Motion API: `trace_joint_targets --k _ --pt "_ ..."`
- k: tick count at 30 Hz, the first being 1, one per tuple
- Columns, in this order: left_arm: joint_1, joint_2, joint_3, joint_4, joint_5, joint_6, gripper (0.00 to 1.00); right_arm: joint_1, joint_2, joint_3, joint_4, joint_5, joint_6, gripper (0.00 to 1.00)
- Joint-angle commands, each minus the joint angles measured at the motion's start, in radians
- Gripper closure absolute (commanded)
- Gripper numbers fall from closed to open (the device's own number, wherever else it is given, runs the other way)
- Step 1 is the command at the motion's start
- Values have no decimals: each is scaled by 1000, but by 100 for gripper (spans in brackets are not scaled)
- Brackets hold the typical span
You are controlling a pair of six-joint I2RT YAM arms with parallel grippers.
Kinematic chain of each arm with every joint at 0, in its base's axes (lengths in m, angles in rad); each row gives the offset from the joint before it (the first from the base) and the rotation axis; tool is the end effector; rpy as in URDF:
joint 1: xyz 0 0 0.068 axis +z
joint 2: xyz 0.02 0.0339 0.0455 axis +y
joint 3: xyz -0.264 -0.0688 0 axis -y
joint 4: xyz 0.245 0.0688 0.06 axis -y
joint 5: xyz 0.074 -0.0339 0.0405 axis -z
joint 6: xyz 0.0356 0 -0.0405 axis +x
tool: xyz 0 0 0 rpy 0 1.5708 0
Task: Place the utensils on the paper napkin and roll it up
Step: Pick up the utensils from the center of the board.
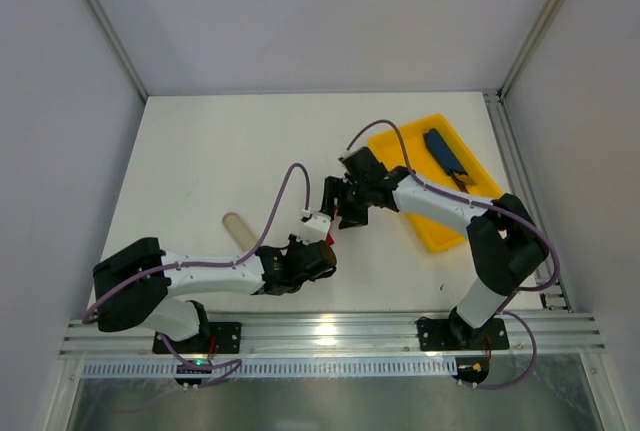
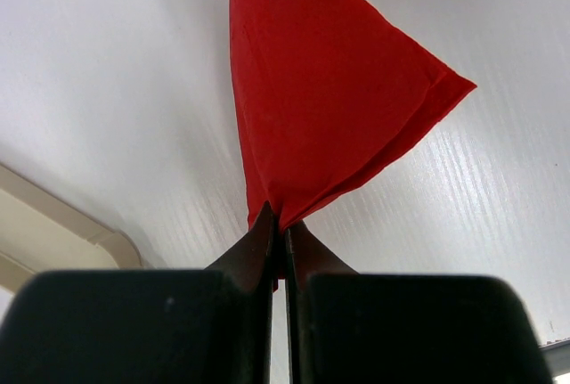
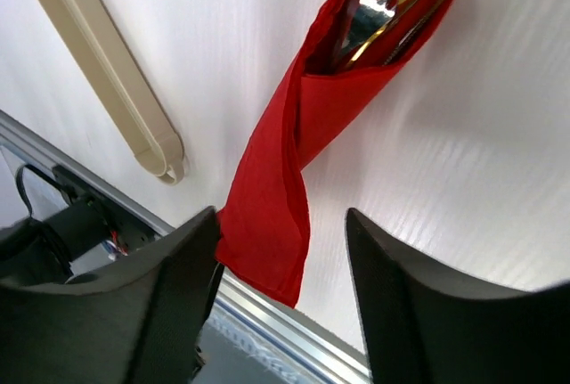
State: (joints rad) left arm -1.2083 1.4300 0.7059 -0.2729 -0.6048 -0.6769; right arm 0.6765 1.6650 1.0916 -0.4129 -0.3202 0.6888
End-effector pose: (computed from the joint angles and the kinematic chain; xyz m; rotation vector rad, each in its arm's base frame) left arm 0.1119 -0.2381 0.1708 0.4044 2.3018 -0.1289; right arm 0.2602 0.2233 0.2039 -0.1169 2.7563 0.8683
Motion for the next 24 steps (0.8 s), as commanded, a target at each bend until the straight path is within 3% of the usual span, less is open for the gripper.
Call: trace_joint_targets --k 1,5,16,24 --pt "4 -13 6 61 -32 -4 100 -3 -31 76 -92 59 18 26" --pt "4 -13 12 64 -26 2 100 -3 -11 120 -160 107 26 21" --pt "4 0 18 86 -13 16 100 60 186 278 -316 214 182 21" --pt "3 -2 10 104 -4 17 100 71 243 298 -282 260 238 26"
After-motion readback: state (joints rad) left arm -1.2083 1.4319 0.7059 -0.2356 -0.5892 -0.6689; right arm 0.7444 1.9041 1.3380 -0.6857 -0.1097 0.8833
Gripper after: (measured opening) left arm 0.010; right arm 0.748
